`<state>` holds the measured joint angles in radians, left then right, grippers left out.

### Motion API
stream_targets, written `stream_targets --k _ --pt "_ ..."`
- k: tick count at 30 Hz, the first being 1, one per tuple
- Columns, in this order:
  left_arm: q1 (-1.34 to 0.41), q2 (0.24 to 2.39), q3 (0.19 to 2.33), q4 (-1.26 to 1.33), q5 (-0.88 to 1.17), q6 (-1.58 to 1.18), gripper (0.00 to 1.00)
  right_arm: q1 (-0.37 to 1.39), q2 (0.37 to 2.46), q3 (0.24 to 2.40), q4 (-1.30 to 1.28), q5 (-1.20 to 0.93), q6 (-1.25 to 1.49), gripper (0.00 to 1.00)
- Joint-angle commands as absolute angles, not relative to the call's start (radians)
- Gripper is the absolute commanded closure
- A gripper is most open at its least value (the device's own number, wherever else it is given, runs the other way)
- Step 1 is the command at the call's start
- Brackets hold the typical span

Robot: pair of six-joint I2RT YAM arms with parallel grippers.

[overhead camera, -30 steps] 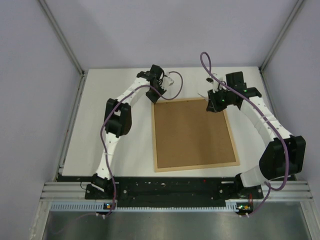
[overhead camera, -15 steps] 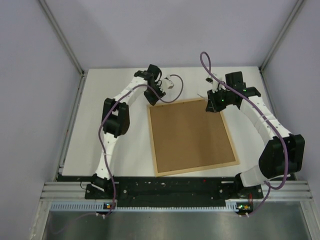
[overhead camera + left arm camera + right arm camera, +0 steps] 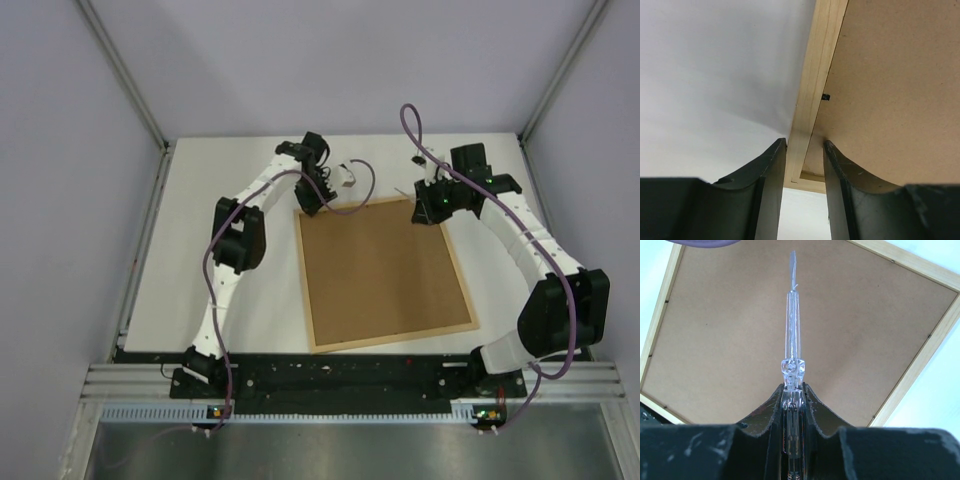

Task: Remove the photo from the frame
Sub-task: Adjust the photo frame at the center of the board.

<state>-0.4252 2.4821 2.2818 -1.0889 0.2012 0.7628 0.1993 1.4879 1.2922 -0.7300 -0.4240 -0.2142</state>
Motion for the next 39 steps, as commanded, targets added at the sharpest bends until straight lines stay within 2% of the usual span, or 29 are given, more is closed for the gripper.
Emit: stream_targets --k 1,6,12,18,23,29,33,39 --pt "-0.433 2.554 2.301 -1.134 0.18 0.761 0.64 0.187 1.476 1.328 -0.716 -0.439 -0.21 1.0" --pt "-0.423 2.586 2.306 -1.114 0.1 0.674 0.88 0.187 1.474 1.327 -0.716 -0.443 -0.21 1.0" --pt "-0.42 2.576 2.298 -1.105 0.032 0.517 0.94 0.187 1.489 1.336 -0.718 -0.451 -0.199 1.0" --pt "-0.419 2.557 2.273 -1.108 -0.086 0.286 0.93 0.187 1.511 1.354 -0.719 -0.462 -0.184 1.0" --pt "-0.399 2.545 2.279 -1.127 -0.081 0.089 0.92 0.187 1.542 1.374 -0.724 -0.476 -0.169 1.0" --pt "-0.38 2.494 2.212 -1.157 0.082 -0.07 0.9 0.189 1.589 1.417 -0.739 -0.489 -0.17 1.0" --pt "-0.393 2.43 2.083 -1.173 0.218 -0.097 0.88 0.189 1.647 1.485 -0.788 -0.531 -0.199 1.0" --pt "-0.44 2.267 1.829 -1.112 0.273 -0.065 0.85 0.198 1.768 1.609 -0.848 -0.571 -0.279 1.0"
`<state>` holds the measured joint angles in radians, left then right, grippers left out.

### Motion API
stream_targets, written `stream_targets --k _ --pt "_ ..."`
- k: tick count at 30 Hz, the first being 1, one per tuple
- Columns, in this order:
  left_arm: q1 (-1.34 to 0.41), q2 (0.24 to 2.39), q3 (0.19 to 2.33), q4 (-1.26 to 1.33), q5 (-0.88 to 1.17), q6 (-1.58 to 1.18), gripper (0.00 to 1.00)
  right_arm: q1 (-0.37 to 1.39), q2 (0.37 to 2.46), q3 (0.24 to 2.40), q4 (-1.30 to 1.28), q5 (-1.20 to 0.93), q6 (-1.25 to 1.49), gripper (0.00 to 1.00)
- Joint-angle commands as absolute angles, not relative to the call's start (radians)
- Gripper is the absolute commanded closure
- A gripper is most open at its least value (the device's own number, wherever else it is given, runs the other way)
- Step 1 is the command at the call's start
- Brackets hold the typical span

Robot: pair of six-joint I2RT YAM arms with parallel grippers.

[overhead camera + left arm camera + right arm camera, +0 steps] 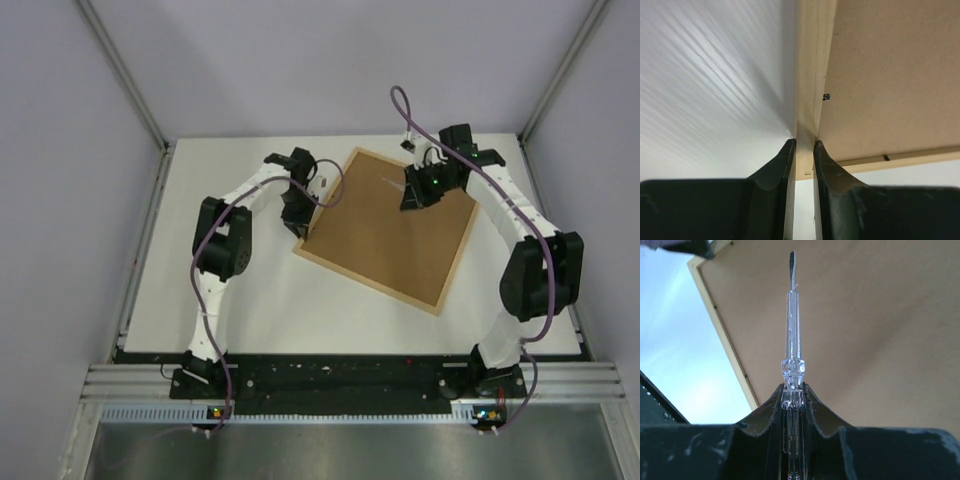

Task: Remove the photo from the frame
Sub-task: Adjust the photo frame at the center of the board.

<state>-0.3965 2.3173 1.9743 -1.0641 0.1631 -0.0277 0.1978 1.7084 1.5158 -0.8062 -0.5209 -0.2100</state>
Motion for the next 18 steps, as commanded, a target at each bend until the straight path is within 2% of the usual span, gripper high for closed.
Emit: stream_targets --k 1,8,11,13,18 --pt "-0.443 2.244 1.804 -1.106 0.294 -0.063 0.85 0.202 1.79 1.624 -0.86 -0.568 -0.293 1.0" --pt "-0.442 2.073 1.706 -1.019 0.449 -0.071 0.71 0.25 1.908 1.687 -0.92 -0.549 -0.38 1.0" --pt "-0.413 2.013 1.742 -0.994 0.477 -0.084 0.57 0.281 1.953 1.718 -0.963 -0.548 -0.416 1.0" --pt "-0.388 1.977 1.773 -0.967 0.466 -0.087 0.38 0.308 1.991 1.749 -0.995 -0.557 -0.42 1.0" --pt "-0.321 1.977 1.825 -0.89 0.414 -0.074 0.36 0.359 2.069 1.808 -1.014 -0.615 -0.394 1.0"
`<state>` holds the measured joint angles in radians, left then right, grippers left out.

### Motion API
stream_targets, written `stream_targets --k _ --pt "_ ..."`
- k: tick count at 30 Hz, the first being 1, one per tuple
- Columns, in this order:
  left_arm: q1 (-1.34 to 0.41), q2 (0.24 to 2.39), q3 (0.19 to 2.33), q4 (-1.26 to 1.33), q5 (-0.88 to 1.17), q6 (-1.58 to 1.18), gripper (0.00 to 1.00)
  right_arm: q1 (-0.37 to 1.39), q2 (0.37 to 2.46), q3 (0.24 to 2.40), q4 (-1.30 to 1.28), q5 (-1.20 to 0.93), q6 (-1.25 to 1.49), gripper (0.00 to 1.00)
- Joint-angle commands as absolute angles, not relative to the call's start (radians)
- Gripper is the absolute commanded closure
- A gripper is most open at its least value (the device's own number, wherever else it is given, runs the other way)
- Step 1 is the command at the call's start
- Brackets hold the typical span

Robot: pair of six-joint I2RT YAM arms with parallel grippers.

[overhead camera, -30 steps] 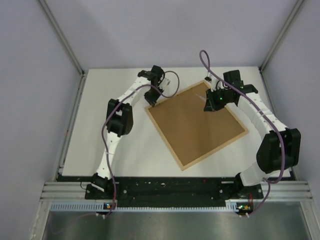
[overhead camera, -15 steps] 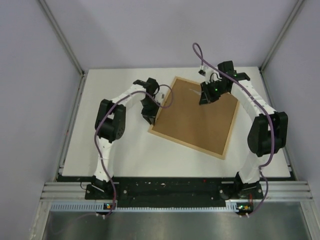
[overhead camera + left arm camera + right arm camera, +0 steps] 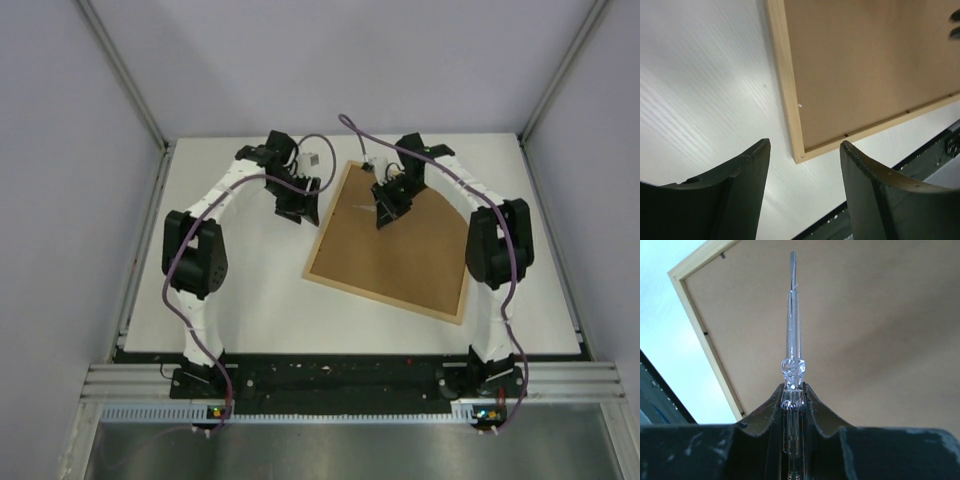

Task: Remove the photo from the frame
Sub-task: Adjust the photo frame at the center of the board, then release the photo frame item from the photo frame.

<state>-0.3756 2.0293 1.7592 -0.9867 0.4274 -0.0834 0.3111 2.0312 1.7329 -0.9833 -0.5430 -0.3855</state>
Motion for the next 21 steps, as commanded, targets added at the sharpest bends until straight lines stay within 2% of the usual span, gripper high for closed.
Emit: stream_targets --k 1,6,12,21 --pt "-0.31 1.996 1.841 -0.888 0.407 -0.066 0.36 0.36 2.081 1.822 -1.015 -0.627 -0.388 1.0" --pt "-0.287 2.078 1.905 -0.905 0.423 -0.045 0.36 0.365 2.114 1.829 -1.016 -0.661 -0.387 1.0" --pt "-0.287 2.102 1.881 -0.856 0.428 -0.064 0.36 0.383 2.12 1.824 -1.011 -0.664 -0.365 1.0" --pt "-0.287 2.137 1.855 -0.802 0.457 -0.061 0.36 0.425 2.151 1.779 -0.865 -0.641 -0.221 1.0"
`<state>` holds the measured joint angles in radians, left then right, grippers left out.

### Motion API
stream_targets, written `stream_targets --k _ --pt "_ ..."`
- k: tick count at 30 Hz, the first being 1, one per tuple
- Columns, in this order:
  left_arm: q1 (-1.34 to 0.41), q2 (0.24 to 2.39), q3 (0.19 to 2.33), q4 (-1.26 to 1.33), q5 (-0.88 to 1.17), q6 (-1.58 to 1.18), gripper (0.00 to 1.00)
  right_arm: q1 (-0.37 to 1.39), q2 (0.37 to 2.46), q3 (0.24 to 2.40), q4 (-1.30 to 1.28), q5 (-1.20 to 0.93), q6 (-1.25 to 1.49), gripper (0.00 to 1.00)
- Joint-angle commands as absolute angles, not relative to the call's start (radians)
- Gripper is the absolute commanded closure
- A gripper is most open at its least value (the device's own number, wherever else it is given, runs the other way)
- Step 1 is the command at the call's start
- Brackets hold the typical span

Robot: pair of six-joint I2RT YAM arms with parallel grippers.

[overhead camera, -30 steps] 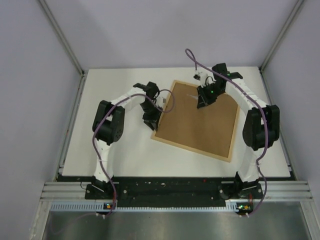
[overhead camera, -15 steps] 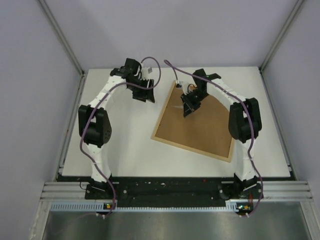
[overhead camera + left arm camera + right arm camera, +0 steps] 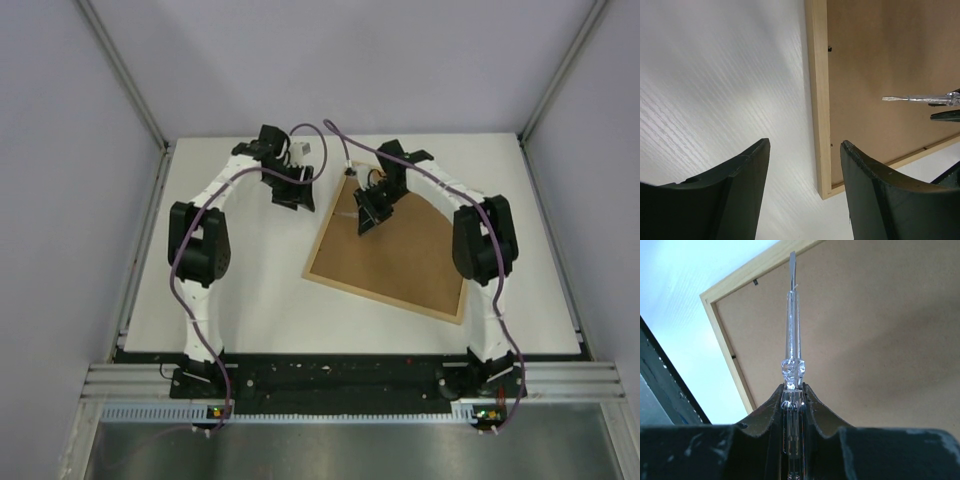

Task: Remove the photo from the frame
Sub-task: Release the photo frame item from the photo frame.

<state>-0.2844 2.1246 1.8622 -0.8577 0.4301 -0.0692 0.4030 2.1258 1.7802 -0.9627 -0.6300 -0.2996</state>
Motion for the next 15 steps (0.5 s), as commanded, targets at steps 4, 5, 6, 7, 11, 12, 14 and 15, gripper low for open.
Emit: stream_targets --k 4,5,6,7,11,12,14,15 --pt "-0.287 2.144 1.833 -0.784 0.479 -0.066 0.36 0.434 2.177 1.798 -0.848 -0.627 -0.175 1.0" --pt "-0.287 2.148 1.83 -0.782 0.483 -0.067 0.36 0.439 2.181 1.802 -0.848 -0.617 -0.173 1.0" --pt "-0.287 2.152 1.827 -0.782 0.486 -0.067 0.37 0.445 2.186 1.805 -0.848 -0.608 -0.172 1.0" --pt "-0.287 2.157 1.828 -0.782 0.491 -0.071 0.37 0.451 2.19 1.812 -0.848 -0.594 -0.173 1.0" --pt "-0.287 2.169 1.827 -0.778 0.495 -0.077 0.37 0.471 2.189 1.799 -0.874 -0.584 -0.17 1.0" --pt "-0.287 2.174 1.827 -0.779 0.495 -0.081 0.37 0.477 2.183 1.789 -0.888 -0.583 -0.181 1.0" --pt "-0.287 2.178 1.819 -0.782 0.5 -0.083 0.38 0.488 2.157 1.764 -0.914 -0.571 -0.208 1.0" --pt "-0.287 2.178 1.813 -0.784 0.503 -0.083 0.38 0.488 2.142 1.75 -0.926 -0.565 -0.224 1.0"
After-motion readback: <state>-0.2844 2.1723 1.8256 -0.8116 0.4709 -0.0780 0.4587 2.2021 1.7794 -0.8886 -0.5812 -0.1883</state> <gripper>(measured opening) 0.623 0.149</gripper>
